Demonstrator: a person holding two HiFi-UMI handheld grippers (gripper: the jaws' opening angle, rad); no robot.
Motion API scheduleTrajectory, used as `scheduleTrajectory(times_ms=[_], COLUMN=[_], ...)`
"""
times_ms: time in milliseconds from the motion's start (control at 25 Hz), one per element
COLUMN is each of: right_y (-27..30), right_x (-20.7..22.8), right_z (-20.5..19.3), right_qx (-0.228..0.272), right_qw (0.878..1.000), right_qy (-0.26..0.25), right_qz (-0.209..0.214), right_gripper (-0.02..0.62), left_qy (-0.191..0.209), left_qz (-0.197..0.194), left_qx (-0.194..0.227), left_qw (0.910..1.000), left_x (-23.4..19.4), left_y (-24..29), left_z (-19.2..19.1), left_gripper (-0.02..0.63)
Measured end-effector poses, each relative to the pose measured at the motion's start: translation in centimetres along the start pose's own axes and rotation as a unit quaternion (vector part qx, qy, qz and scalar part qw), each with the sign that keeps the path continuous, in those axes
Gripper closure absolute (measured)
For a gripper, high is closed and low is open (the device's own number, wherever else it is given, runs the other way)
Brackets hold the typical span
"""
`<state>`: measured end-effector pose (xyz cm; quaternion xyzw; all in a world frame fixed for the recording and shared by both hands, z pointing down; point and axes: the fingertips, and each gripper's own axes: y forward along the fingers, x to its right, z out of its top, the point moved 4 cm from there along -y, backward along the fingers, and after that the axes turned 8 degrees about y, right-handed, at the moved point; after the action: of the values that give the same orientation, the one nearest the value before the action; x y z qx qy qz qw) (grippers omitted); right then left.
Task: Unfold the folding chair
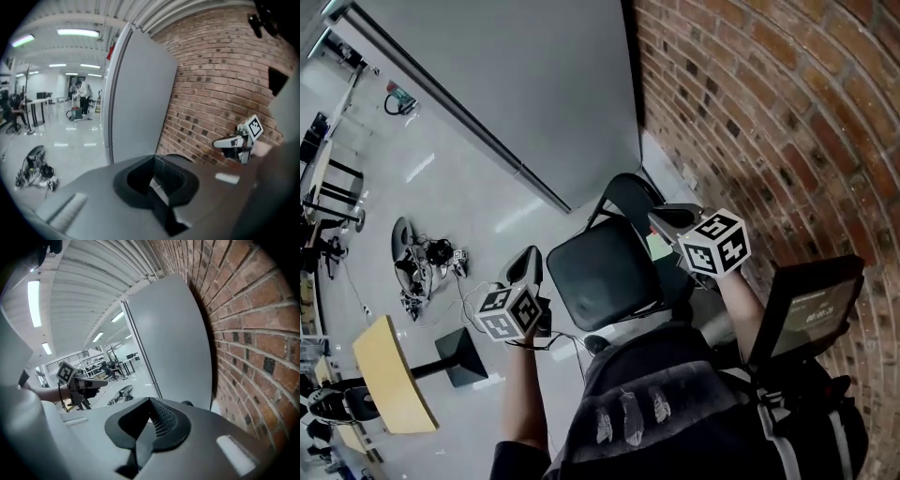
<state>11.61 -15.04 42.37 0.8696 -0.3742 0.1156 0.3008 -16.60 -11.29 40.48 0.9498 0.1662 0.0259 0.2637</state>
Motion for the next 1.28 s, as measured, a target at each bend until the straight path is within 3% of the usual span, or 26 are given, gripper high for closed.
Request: scheduleTrajectory(times_ms=[120,240,400,480,600,720,840,1040,1280], right_y=[0.4,1.0,1.5,1.6,1.8,2.7,4.3,7.4,11.4], right_x=[-0.9,-1.7,-3.6,-4.5,-6.0,-8.2,-11.0,-17.5,-24.7], right_z=[0.5,0.2,0.1,0.3,0.4,0.7,0.9,0.6,-1.8], right_qx=[0.002,0.0,-0.005,-0.004,-0.005,-0.013,-0.026,-0.054,-0.08], right_qw=[1.0,0.999,0.999,0.999,0.998,0.997,0.995,0.99,0.986], right_qy=[-0.011,-0.014,-0.018,-0.028,-0.032,-0.05,-0.074,-0.108,-0.114], right_qz=[0.021,0.031,0.046,0.045,0.048,0.054,0.059,0.067,0.086], right_gripper=[0.592,0.592,0.594,0.594,0.593,0.593,0.593,0.594,0.592], left_qy=[0.094,0.185,0.24,0.215,0.136,0.047,-0.019,-0.068,-0.093], left_qz=[-0.007,0.004,0.035,0.06,0.084,0.071,0.042,0.006,-0.022], left_qx=[0.022,0.024,0.074,0.123,0.177,0.204,0.222,0.214,0.157], left_qw=[0.9953,0.9824,0.9673,0.9669,0.9712,0.9753,0.9739,0.9743,0.983], left_x=[2.0,3.4,2.8,1.7,-0.1,-1.6,-3.0,-5.7,-9.4], left_y=[-0.6,-0.5,-1.3,-2.6,-4.8,-6.7,-8.5,-11.9,-14.3], left_z=[1.8,3.0,6.6,8.5,9.5,9.2,8.3,4.2,-1.1], left_gripper=[0.604,0.604,0.605,0.606,0.606,0.606,0.606,0.606,0.606])
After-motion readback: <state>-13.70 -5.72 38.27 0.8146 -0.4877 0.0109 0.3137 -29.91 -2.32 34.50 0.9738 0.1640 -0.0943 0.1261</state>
